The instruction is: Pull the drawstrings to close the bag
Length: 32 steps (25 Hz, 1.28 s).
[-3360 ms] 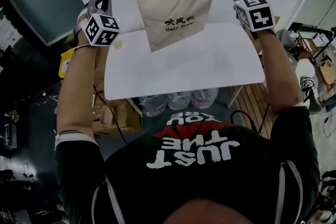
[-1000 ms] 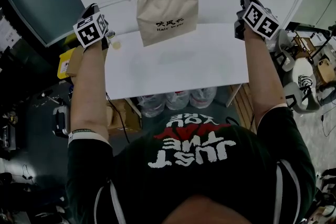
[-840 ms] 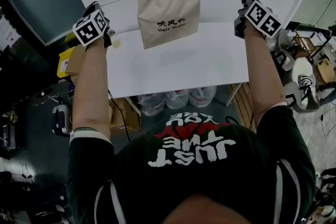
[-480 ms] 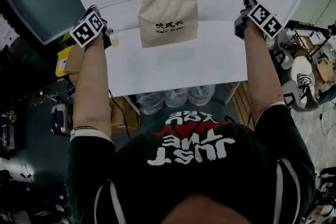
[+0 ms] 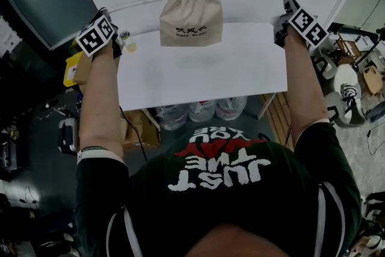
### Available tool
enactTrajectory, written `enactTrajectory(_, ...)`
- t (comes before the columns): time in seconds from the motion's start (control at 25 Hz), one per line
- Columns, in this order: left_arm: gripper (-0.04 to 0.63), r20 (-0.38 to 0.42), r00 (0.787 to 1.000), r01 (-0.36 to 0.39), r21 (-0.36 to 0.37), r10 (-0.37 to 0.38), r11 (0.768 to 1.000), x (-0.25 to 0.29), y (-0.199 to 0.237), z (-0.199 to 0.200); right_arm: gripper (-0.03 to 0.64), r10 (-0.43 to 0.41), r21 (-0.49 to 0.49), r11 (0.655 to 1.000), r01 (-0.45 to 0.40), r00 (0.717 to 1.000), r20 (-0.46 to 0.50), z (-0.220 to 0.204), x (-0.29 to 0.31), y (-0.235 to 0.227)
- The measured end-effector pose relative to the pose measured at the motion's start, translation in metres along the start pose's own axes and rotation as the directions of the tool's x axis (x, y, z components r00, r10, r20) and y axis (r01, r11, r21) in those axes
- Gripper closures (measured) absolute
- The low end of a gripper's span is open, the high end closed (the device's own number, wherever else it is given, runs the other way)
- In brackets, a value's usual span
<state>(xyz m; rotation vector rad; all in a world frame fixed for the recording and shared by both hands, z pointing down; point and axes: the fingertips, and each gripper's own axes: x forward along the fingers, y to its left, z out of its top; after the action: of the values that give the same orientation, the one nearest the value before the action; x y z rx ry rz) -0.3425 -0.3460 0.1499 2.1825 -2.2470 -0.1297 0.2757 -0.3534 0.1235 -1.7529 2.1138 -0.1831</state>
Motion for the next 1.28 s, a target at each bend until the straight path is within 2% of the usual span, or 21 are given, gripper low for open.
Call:
enactTrajectory(0.32, 0.580, -0.005, 1.000, -0.003, -0.080, 0.003, 0.997, -0.001, 0.007, -0.003, 0.606, 0.042, 0.017, 0.999, -0.042, 0.999, -0.007, -0.001, 0.001, 0.008)
enactTrajectory(0.52, 0.581, -0.012, 1.000, -0.024, -0.107, 0.023, 0.994, -0.003, 0.015, -0.003, 0.606, 0.035, 0.092, 0.995, -0.034, 0.999, -0.008, -0.006, 0.001, 0.002)
enactTrajectory(0.64, 0.581, -0.017, 0.999, -0.032, -0.132, 0.030, 0.991, -0.005, 0.028, -0.006, 0.606, 0.002, 0.170, 0.985, -0.001, 1.000, -0.004, -0.003, -0.002, -0.019)
enactTrajectory(0.84, 0.581, -0.030, 0.999, -0.039, -0.114, 0.036, 0.993, -0.008, 0.044, -0.010, 0.606, 0.012, 0.137, 0.991, -0.011, 1.000, -0.009, -0.002, -0.007, -0.020)
enactTrajectory(0.96, 0.581, -0.030, 0.999, -0.029, -0.117, 0.026, 0.993, -0.008, 0.043, -0.009, 0.606, 0.011, 0.145, 0.989, -0.010, 1.000, -0.010, -0.004, -0.007, -0.018)
enactTrajectory(1.12, 0.581, -0.036, 0.999, -0.024, -0.097, 0.021, 0.995, -0.006, 0.041, -0.004, 0.606, 0.031, 0.107, 0.994, -0.029, 0.999, -0.014, 0.000, -0.005, -0.015)
enactTrajectory(1.28, 0.581, -0.029, 0.999, -0.027, -0.127, 0.023, 0.992, -0.005, 0.040, -0.003, 0.606, 0.034, 0.129, 0.991, -0.034, 0.999, 0.001, 0.001, -0.005, -0.012)
